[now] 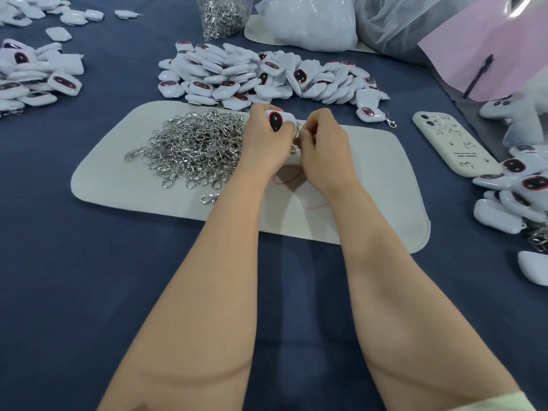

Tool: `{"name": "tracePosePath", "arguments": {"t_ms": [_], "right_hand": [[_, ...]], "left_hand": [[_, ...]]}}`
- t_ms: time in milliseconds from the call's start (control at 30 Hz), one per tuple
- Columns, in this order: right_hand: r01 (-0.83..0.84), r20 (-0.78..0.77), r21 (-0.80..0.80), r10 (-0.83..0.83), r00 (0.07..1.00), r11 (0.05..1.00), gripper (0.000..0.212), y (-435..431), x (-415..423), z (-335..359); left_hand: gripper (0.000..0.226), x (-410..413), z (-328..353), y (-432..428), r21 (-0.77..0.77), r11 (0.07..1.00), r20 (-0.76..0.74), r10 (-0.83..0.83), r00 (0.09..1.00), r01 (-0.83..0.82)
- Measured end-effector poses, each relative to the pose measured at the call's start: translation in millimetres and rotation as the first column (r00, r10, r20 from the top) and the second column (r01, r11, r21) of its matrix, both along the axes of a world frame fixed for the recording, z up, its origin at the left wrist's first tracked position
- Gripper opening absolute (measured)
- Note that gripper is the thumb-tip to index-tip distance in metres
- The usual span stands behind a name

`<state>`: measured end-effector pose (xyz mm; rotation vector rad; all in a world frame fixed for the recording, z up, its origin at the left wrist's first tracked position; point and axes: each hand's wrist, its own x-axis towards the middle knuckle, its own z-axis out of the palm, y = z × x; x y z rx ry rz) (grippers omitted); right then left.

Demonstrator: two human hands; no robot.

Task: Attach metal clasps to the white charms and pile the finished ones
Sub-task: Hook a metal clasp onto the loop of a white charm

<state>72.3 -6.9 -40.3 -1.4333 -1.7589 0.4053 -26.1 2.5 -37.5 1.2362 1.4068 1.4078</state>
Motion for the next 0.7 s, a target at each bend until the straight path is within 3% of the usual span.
{"name": "tracePosePath", "arguments": {"t_ms": [267, 433, 700], "right_hand": [[-0.012, 0.031, -0.003, 0.012, 0.999, 1.0, 0.012, -1.1, 0.4, 1.4], [-0.031, 0.065, -0.031, 0.033, 0.997, 0.999, 0.01, -3.1, -1.3, 3.1], [0.02, -0.044, -0.039, -0.022, 0.999, 0.999, 0.008, -4.0, -2.3, 3.2]], "left_hand": [[0.02, -1.8, -0.7, -1.4, 0.027, 0.999, -0.026, -0.018, 1.0, 0.019], [0.022, -3.1, 0.3, -1.6, 0.096, 0.995, -0.154, -0.022, 0.988, 0.037], [0.022, -3.4, 1.0, -0.9, 0.125, 0.991, -0.176, -0.031, 0.984, 0.053]]}}
